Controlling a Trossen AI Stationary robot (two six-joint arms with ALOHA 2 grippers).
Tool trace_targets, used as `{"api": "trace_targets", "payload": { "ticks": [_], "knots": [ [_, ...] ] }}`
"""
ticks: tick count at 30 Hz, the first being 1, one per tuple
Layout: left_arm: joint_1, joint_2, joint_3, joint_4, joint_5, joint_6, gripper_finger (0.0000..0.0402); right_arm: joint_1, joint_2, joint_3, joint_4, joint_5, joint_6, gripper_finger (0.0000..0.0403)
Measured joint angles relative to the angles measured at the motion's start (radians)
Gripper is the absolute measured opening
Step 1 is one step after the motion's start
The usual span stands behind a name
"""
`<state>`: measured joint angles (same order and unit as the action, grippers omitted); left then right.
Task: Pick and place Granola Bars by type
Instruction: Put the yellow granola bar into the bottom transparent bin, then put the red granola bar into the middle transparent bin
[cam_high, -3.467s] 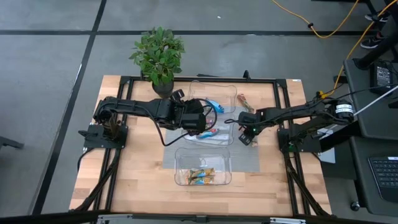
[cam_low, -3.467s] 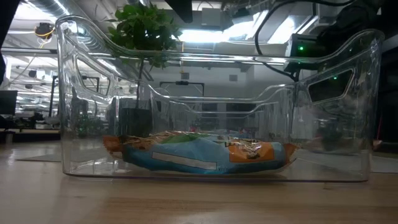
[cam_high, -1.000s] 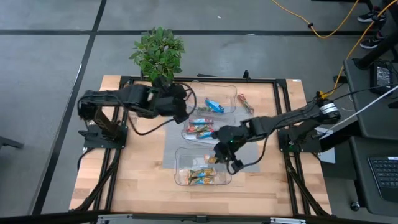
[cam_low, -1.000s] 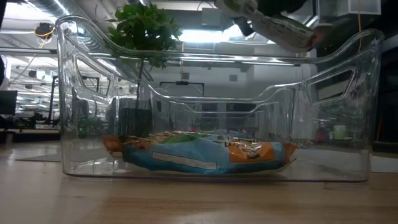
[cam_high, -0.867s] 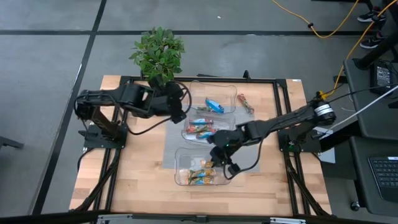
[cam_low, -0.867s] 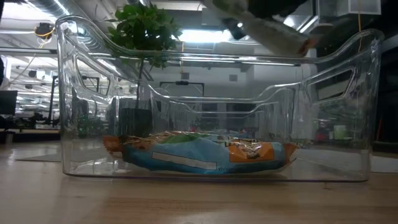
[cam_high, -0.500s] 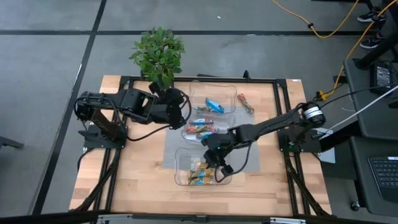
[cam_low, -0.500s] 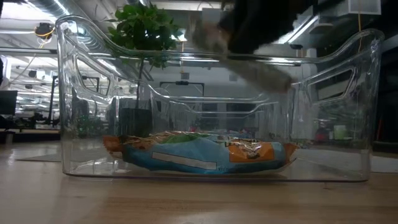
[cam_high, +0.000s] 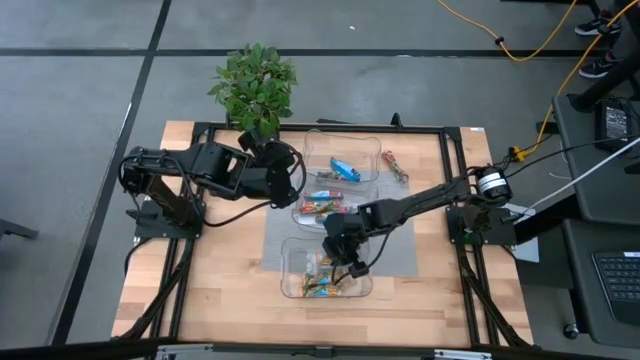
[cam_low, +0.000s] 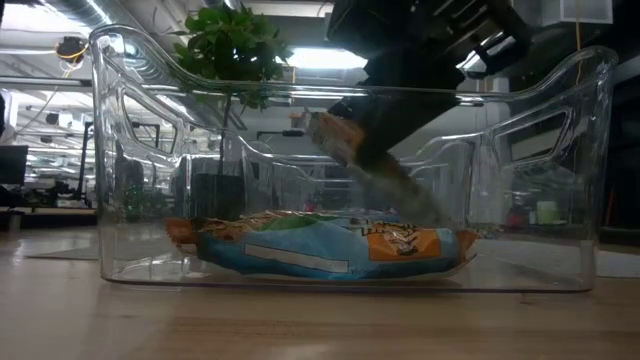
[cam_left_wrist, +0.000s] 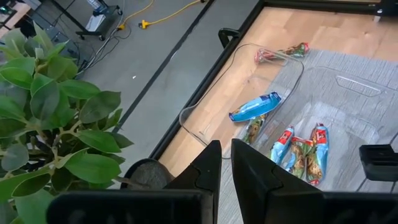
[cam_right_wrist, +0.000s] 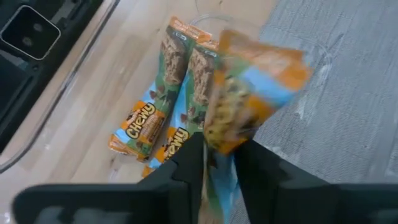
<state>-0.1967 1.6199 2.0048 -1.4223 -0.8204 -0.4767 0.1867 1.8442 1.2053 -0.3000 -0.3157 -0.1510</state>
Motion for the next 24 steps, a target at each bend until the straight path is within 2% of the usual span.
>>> {"api": "trace_targets", "payload": {
  "ticks": [11, 16, 24],
  "knots": [
    [0.0, 0.0, 0.0, -0.004, 0.0, 0.0, 0.0031, 0.0, -0.009, 0.017, -0.036, 0.025, 0.019, 0.0173],
    [0.0, 0.0, 0.0, -0.024, 0.0, -0.003, 0.0031, 0.001, -0.027, 0.104, -0.161, 0.11, -0.012, 0.0181],
    [0.0, 0.0, 0.0, -0.021, 0.001, -0.003, 0.0031, 0.001, -0.029, 0.34, -0.503, 0.297, -0.033, 0.0171]
  ]
}}
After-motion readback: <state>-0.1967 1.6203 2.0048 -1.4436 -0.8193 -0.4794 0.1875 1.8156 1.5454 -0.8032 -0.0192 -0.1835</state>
